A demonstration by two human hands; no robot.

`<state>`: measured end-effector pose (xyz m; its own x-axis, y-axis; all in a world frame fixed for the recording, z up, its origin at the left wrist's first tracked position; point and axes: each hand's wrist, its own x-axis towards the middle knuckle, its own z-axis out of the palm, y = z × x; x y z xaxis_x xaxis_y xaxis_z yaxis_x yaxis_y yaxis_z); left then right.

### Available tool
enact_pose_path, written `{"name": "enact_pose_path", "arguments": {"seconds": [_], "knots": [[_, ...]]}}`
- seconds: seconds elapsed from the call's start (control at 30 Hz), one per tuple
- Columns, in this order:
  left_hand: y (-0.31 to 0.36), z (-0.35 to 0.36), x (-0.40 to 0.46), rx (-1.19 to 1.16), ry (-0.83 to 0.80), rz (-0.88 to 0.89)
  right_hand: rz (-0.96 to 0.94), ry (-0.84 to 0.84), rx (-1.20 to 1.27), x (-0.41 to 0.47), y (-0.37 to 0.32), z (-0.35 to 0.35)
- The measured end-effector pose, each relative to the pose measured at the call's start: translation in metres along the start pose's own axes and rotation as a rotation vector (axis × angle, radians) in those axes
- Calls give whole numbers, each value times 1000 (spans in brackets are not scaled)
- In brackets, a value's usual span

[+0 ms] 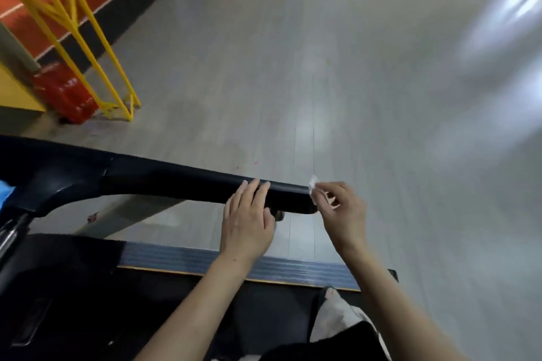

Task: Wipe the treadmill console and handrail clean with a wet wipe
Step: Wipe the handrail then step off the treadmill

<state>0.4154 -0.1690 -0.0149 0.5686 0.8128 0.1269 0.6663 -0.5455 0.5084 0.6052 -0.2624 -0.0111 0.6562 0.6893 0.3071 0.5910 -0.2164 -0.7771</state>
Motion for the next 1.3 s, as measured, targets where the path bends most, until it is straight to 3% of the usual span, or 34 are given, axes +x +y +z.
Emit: {"name": "enact_pose_path", "arguments": {"seconds": [0.2,0.4,0.57,0.73,1.03,1.3], "knots": [[87,77,66,63,-32,67,-28,38,-49,68,94,-62],[218,189,164,77,-87,37,-49,78,-68,164,219,-150],[284,235,209,163,-155,37,-80,104,-63,229,268,-204],[315,252,265,160,-66,-17,-166,117,-38,298,293,-221],[339,312,369,161,-95,-24,-197,76,-91,385,358,-227],[289,429,498,106,96,-34,-357,85,-158,506,468,-141]]}}
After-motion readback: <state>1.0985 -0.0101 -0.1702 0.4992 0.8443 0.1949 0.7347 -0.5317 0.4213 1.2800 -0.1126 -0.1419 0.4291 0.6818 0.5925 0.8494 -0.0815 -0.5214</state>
